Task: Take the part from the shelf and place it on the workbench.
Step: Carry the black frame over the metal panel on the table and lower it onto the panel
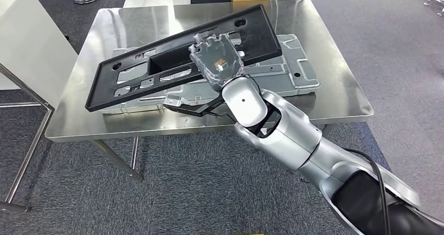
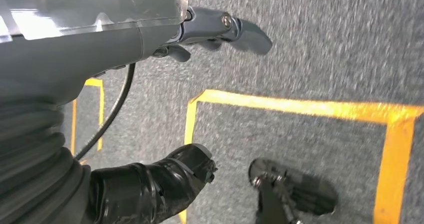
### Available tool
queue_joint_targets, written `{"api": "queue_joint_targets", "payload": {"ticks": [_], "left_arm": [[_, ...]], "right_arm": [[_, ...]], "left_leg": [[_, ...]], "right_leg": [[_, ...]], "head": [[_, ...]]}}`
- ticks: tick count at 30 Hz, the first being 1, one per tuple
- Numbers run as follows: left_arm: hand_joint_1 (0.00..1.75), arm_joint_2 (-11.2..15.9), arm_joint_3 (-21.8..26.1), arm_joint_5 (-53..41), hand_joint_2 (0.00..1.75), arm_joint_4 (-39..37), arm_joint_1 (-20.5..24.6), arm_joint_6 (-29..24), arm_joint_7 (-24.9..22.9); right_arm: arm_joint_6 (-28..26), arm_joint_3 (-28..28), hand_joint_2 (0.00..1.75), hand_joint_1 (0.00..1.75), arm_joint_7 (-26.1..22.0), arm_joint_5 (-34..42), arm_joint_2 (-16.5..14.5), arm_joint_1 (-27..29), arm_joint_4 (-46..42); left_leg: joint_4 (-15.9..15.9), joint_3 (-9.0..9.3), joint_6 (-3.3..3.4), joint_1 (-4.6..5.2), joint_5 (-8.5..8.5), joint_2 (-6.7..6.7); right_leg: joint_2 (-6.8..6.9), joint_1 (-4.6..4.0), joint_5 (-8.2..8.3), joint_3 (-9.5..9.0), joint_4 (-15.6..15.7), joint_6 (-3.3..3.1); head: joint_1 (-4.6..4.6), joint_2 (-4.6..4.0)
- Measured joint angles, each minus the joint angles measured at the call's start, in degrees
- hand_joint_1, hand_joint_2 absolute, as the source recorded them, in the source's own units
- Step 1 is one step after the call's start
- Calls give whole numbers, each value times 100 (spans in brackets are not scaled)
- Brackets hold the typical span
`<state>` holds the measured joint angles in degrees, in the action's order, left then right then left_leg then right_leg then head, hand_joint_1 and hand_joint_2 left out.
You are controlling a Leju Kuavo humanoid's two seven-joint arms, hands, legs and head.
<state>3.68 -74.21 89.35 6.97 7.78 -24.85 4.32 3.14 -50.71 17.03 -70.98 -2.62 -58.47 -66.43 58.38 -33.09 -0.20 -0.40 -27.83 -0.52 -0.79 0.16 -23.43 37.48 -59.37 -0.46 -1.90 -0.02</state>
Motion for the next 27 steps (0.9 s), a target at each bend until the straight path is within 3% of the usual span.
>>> {"api": "queue_joint_targets", "payload": {"ticks": [2,5,6,7,8,10,12,15,17,20,21,22,23,25,27], "left_arm": [[0,-4,-1,4,175,0,2,1,-1],[0,-3,-3,5,175,0,10,4,0],[0,-3,-3,5,175,0,3,4,-2],[0,-3,-4,7,175,0,-8,4,-6],[0,-3,-4,9,175,0,-18,4,-9],[0,-2,-4,12,175,0,-25,4,-13],[0,0,-5,15,175,0,-7,3,-13],[0,-3,-7,21,175,0,13,1,-13],[0,-4,-8,23,175,0,5,-2,-14],[0,-3,-9,27,175,0,-1,-8,-15],[0,-2,-10,32,175,0,0,-9,-14],[0,0,-10,39,175,0,-1,-11,-14],[0,1,-10,47,175,0,-4,-12,-13],[0,1,-10,57,175,0,-9,-14,-12],[0,0,-11,57,175,0,-2,-14,-8]], "right_arm": [[-4,1,175,175,-3,-8,5,0,7],[-6,2,175,175,-7,-38,6,21,17],[-6,2,175,175,-9,-45,7,44,25],[-6,2,175,175,-12,-49,7,67,33],[-7,2,175,175,-14,-52,8,84,39],[-10,2,175,175,-16,-57,9,93,45],[-16,4,175,175,-17,-61,10,80,46],[-24,7,175,175,-28,-62,10,76,44],[-27,15,175,175,-31,-63,10,79,39],[-30,33,175,175,-30,-64,16,101,44],[-30,35,175,175,-30,-64,22,121,48],[-30,35,175,175,-31,-64,28,141,51],[-30,36,175,175,-31,-64,32,155,53],[-30,42,175,175,-31,-64,34,163,54],[-32,52,175,175,-33,-64,32,156,52]], "left_leg": [[279,-129,-54,-14,-151,14],[1269,-706,-99,-24,-465,21],[1499,-879,-108,-25,-483,22],[1538,-966,-110,-27,-391,22],[1382,-953,-107,-28,-208,23],[684,-706,-82,-26,259,24],[148,-474,-36,-4,441,19],[22,-396,50,2,390,13],[-21,-325,118,-17,370,18],[-36,-231,205,-4,302,25],[-34,-196,218,0,272,23],[-30,-157,222,2,238,19],[-21,-113,219,3,201,14],[0,-35,202,6,121,5],[23,-10,164,22,60,-6]], "right_leg": [[-6,20,-10,-64,53,-55],[0,19,-75,-155,70,-109],[-1,17,-105,-187,65,-114],[-4,15,-138,-222,57,-115],[-9,15,-173,-260,47,-112],[-18,9,-248,-337,30,-84],[-24,-8,-302,-371,24,-33],[-17,-18,-349,-380,35,52],[4,-18,-484,-291,-198,106],[20,-10,-871,290,-1262,139],[21,-7,-885,473,-1511,140],[21,-6,-786,558,-1551,135],[21,-6,-580,525,-1358,123],[20,-16,-115,259,-640,79],[20,-38,43,24,-129,38]], "head": [[-12,0],[-30,0],[-31,0],[-31,0],[-32,0],[-30,0],[-30,0],[-24,0],[-17,0],[-14,0],[-14,0],[-13,0],[-13,0],[-13,0],[-14,0]]}}
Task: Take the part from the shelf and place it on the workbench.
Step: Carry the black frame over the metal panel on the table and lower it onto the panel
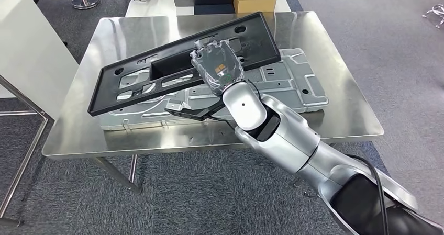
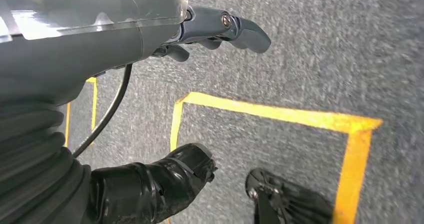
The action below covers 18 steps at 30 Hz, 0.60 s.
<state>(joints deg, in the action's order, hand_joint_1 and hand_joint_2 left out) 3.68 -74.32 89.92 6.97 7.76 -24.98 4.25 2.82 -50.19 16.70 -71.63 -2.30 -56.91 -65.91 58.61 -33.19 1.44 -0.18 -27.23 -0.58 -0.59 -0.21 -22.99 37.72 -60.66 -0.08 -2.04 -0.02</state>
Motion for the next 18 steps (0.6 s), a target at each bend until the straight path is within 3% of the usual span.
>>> {"api": "queue_joint_targets", "payload": {"ticks": [3,5,6,8,9,10,11,12,14,16,18], "left_arm": [[0,0,-10,2,175,0,10,-2,12],[0,-3,-16,6,175,0,8,-10,13],[0,-4,-18,8,175,0,11,-16,9],[0,-4,-23,9,175,0,18,-27,2],[0,-3,-27,9,175,0,16,-31,1],[0,-3,-31,9,175,0,7,-32,-1],[0,-3,-34,10,175,0,-2,-33,-3],[0,-2,-36,10,175,0,-9,-34,-4],[0,-2,-37,12,175,0,-14,-34,-5],[0,-4,-39,11,175,0,1,-33,-5],[0,-5,-41,11,175,0,13,-32,-7]], "right_arm": [[-5,8,175,175,-3,0,1,3,1],[-9,13,175,175,-5,0,3,9,0],[-13,17,175,175,-6,1,2,11,-1],[-19,25,175,175,-9,5,1,25,1],[-20,26,175,175,-12,8,0,40,2],[-20,26,175,175,-14,9,0,59,3],[-20,27,175,175,-15,9,0,74,3],[-20,27,175,175,-15,9,0,84,3],[-23,29,175,175,-14,9,0,84,5],[-29,32,175,175,-13,9,-2,84,10],[-33,33,175,175,-14,10,-4,96,16]], "left_leg": [[-29,7,-78,10,-43,-3],[125,-37,-135,6,-152,10],[371,-151,-162,0,-268,15],[1110,-547,-212,-18,-534,20],[1417,-746,-237,-31,-597,21],[1542,-866,-261,-49,-549,23],[1447,-883,-282,-69,-391,25],[1144,-794,-301,-92,-141,29],[396,-497,-324,-109,252,31],[56,-340,-274,-88,301,23],[27,-316,-182,-80,249,12]], "right_leg": [[-10,-4,-64,-94,164,-56],[-14,22,-71,-168,239,-100],[-9,35,-82,-212,268,-123],[4,36,-131,-277,279,-155],[7,37,-160,-306,278,-161],[5,40,-190,-340,276,-159],[0,46,-223,-377,271,-151],[-6,56,-262,-420,260,-135],[-14,66,-351,-485,223,-74],[-19,58,-405,-494,201,-8],[-21,50,-433,-489,207,43]], "head": [[2,0],[0,0],[-3,0],[-5,0],[-5,0],[-5,0],[-5,0],[-6,0],[-14,0],[-28,0],[-24,1]]}}
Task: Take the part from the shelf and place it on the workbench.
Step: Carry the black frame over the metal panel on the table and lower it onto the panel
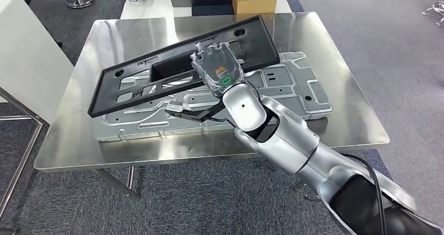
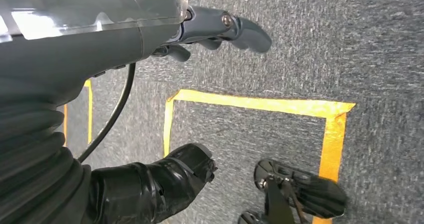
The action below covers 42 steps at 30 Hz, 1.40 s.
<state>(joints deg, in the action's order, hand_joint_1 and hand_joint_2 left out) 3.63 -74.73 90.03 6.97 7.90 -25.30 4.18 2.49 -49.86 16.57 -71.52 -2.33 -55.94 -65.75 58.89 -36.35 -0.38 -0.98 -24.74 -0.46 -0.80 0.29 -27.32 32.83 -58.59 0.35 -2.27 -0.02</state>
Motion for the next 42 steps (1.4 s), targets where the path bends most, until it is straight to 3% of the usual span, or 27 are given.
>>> {"api": "queue_joint_targets", "payload": {"ticks": [2,3,5,7,8,9,10,12,14,16,18,21,23,24,25,26,28,29,32,34,36,38,39,40,42], "left_arm": [[0,0,-1,1,175,0,-9,1,-1],[0,0,-2,1,175,0,-12,2,-2],[0,1,-3,0,175,0,-12,2,-3],[0,4,-4,-2,175,0,-10,3,-3],[0,6,-4,-2,175,0,-12,5,-3],[0,7,-5,-3,175,0,-14,8,-4],[0,7,-5,-3,175,0,-16,12,-5],[0,4,-8,-4,175,0,-16,18,-8],[0,1,-20,-4,175,0,-10,19,-9],[0,0,-35,-4,175,0,-8,19,-9],[0,0,-44,-3,175,0,-11,19,-10],[0,2,-51,-2,175,0,0,19,-7],[0,4,-55,-2,175,0,-3,19,-2],[0,4,-57,-1,175,0,-10,19,-1],[0,7,-58,1,175,0,-17,19,-1],[0,10,-59,1,175,0,-23,19,-1],[0,16,-62,2,175,0,-20,20,0],[0,17,-65,2,175,0,-14,21,1],[0,17,-72,1,175,0,-6,25,7],[0,17,-74,1,175,0,-13,30,9],[0,19,-75,1,175,0,-12,33,10],[0,22,-76,0,175,0,-8,35,11],[0,24,-77,0,175,0,-9,36,11],[0,26,-78,1,175,0,-12,36,12],[0,25,-80,1,175,0,-19,37,13]], "right_arm": [[0,4,175,175,-2,1,1,11,2],[-1,7,175,175,-2,1,2,13,2],[0,13,175,175,-7,4,3,34,14],[2,13,175,175,-30,7,7,74,38],[2,13,175,175,-42,6,8,88,49],[2,13,175,175,-51,5,8,94,57],[2,13,175,175,-54,5,8,93,60],[2,13,175,175,-54,5,8,79,64],[2,13,175,175,-54,5,7,75,69],[2,13,175,175,-55,4,9,83,75],[2,13,175,175,-55,2,9,79,79],[2,13,175,175,-55,1,8,86,79],[2,13,175,175,-61,1,9,131,80],[2,13,175,175,-65,1,9,155,80],[2,13,175,175,-68,1,10,171,80],[2,13,175,175,-69,1,10,180,80],[1,14,175,175,-70,1,11,176,80],[1,15,175,175,-70,1,11,172,80],[2,17,175,175,-72,-2,13,169,79],[2,19,175,175,-72,-5,14,163,78],[3,22,175,175,-72,-7,15,160,78],[7,24,175,175,-71,-8,16,181,90],[10,24,175,175,-72,-9,18,200,102],[14,24,175,175,-77,-10,20,216,117],[16,24,175,175,-89,-13,21,232,145]], "left_leg": [[-34,59,76,-5,-25,1],[-48,99,115,-3,-42,4],[-52,157,183,25,-91,9],[-50,216,217,48,-143,5],[-48,247,221,56,-168,0],[-45,286,219,60,-196,-6],[-42,324,215,63,-224,-10],[-35,375,180,74,-285,-21],[-47,382,125,75,-312,-29],[-74,396,70,74,-332,-25],[93,339,18,73,-441,-9],[1008,-153,-47,49,-795,6],[1483,-488,-86,31,-856,7],[1472,-545,-103,17,-744,10],[1241,-492,-116,0,-529,13],[853,-358,-128,-17,-265,19],[163,-61,-117,-10,41,20],[-4,16,-93,3,70,18],[-66,56,21,18,19,7],[-96,110,96,7,4,9],[-110,160,157,8,-25,15],[-107,191,190,17,-63,17],[-105,214,194,20,-86,14],[-103,246,192,21,-112,11],[-99,330,174,22,-177,1]], "right_leg": [[14,9,-109,67,-184,43],[22,14,-222,200,-454,59],[34,19,-467,657,-1250,67],[34,19,-442,993,-1653,53],[34,18,-311,1021,-1586,39],[34,12,-94,944,-1324,15],[34,2,129,814,-982,-12],[36,-43,392,533,-338,-78],[35,-81,369,408,-96,-117],[29,-61,356,360,-23,-142],[26,-23,359,275,62,-176],[39,-16,321,183,104,-222],[40,-15,282,146,101,-229],[35,-12,260,122,97,-227],[28,-7,232,94,87,-217],[21,-1,197,61,73,-201],[10,-9,125,24,35,-145],[9,-17,101,20,24,-117],[11,-18,58,15,24,-44],[21,-6,-56,80,-154,5],[32,7,-328,398,-784,31],[34,12,-543,862,-1539,37],[35,14,-503,1000,-1689,32],[35,15,-353,1028,-1617,21],[35,12,143,786,-920,-20]], "head": [[21,0],[29,0],[42,-1],[43,-1],[43,-1],[42,-1],[42,-1],[41,-1],[40,-1],[43,-1],[42,-1],[37,-1],[35,-1],[37,-1],[36,-1],[35,-1],[32,-1],[32,-1],[30,-1],[36,-1],[48,-1],[52,-1],[52,-1],[53,-1],[55,-1]]}}
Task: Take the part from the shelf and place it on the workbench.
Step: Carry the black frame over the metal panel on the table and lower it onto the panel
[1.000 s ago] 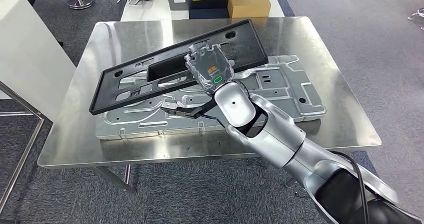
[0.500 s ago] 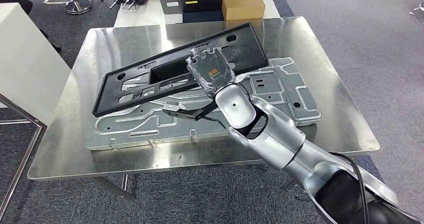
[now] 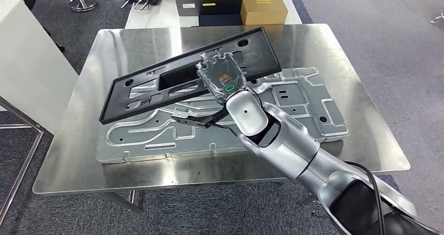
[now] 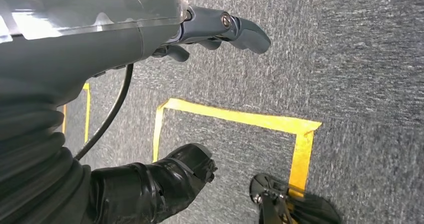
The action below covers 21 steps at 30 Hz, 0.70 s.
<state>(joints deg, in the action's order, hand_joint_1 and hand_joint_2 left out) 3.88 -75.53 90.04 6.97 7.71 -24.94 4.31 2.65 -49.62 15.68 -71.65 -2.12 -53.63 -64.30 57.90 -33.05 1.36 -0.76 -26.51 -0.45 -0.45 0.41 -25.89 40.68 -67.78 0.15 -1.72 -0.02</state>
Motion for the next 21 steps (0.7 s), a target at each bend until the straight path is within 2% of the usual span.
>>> {"api": "queue_joint_targets", "payload": {"ticks": [1,2,3,6,8,9,11,12,13,14,15,16,17,18,19,21], "left_arm": [[0,0,-2,1,175,0,1,0,1],[0,0,-3,1,175,0,5,0,1],[0,1,-5,0,175,0,10,0,4],[0,1,-11,0,175,0,15,0,18],[0,1,-11,-1,175,0,11,0,30],[0,2,-11,-1,175,0,14,0,38],[0,6,-13,-1,175,0,23,0,48],[0,8,-13,-1,175,0,24,0,50],[0,8,-14,-1,175,0,16,1,50],[0,8,-14,-1,175,0,5,1,50],[0,8,-15,0,175,0,-2,2,51],[0,10,-15,1,175,0,-7,2,51],[0,14,-16,1,175,0,-7,1,52],[0,18,-16,1,175,0,4,1,54],[0,21,-16,1,175,0,13,0,55],[0,23,-16,-1,175,0,28,1,60]], "right_arm": [[-1,0,175,175,-6,-1,0,-3,11],[-2,0,175,175,-11,-2,-1,-7,20],[-2,0,175,175,-16,-3,-1,-7,27],[-2,0,175,175,-25,-10,0,0,52],[-3,0,175,175,-26,-15,-2,-2,62],[-3,0,175,175,-27,-16,-3,-3,63],[-2,0,175,175,-31,-17,-4,5,78],[-1,0,175,175,-33,-17,-4,19,90],[1,0,175,175,-35,-17,-4,37,102],[1,0,175,175,-35,-17,-4,50,110],[2,0,175,175,-36,-17,-4,58,116],[1,0,175,175,-37,-17,-4,61,120],[1,0,175,175,-37,-17,-2,56,124],[1,0,175,175,-37,-17,0,49,127],[1,0,175,175,-37,-17,3,44,131],[0,0,175,175,-40,-17,6,43,137]], "left_leg": [[8,30,-21,10,-36,-5],[14,44,-46,19,-64,-12],[16,46,-72,27,-82,-18],[2,53,-165,17,-120,-14],[173,-10,-217,5,-226,3],[413,-131,-233,1,-334,11],[1218,-589,-261,1,-616,13],[1578,-826,-269,1,-697,13],[1747,-986,-270,1,-658,13],[1614,-994,-262,2,-472,13],[1297,-906,-248,2,-207,13],[850,-741,-228,4,80,13],[466,-572,-204,15,260,13],[186,-448,-178,34,345,9],[42,-383,-151,52,357,3],[-14,-358,-99,74,316,-8]], "right_leg": [[-1,-14,174,-165,373,-19],[-2,-21,264,-293,653,-35],[-4,-33,277,-362,805,-46],[-21,-40,225,-418,896,-95],[-23,-20,213,-489,950,-143],[-19,-15,200,-527,967,-165],[-11,-26,157,-582,973,-201],[-10,-32,133,-608,972,-210],[-16,-37,106,-639,971,-216],[-25,-41,79,-673,970,-217],[-36,-43,47,-716,967,-214],[-44,-43,11,-765,964,-206],[-46,-48,-21,-799,966,-190],[-47,-52,-47,-813,963,-169],[-46,-53,-61,-813,967,-142],[-48,-53,-72,-802,978,-89]], "head": [[-1,0],[-3,0],[-9,0],[-20,0],[-24,0],[-27,0],[-27,0],[-27,0],[-26,0],[-28,0],[-28,0],[-28,0],[-25,0],[-25,1],[-20,1],[-14,1]]}}
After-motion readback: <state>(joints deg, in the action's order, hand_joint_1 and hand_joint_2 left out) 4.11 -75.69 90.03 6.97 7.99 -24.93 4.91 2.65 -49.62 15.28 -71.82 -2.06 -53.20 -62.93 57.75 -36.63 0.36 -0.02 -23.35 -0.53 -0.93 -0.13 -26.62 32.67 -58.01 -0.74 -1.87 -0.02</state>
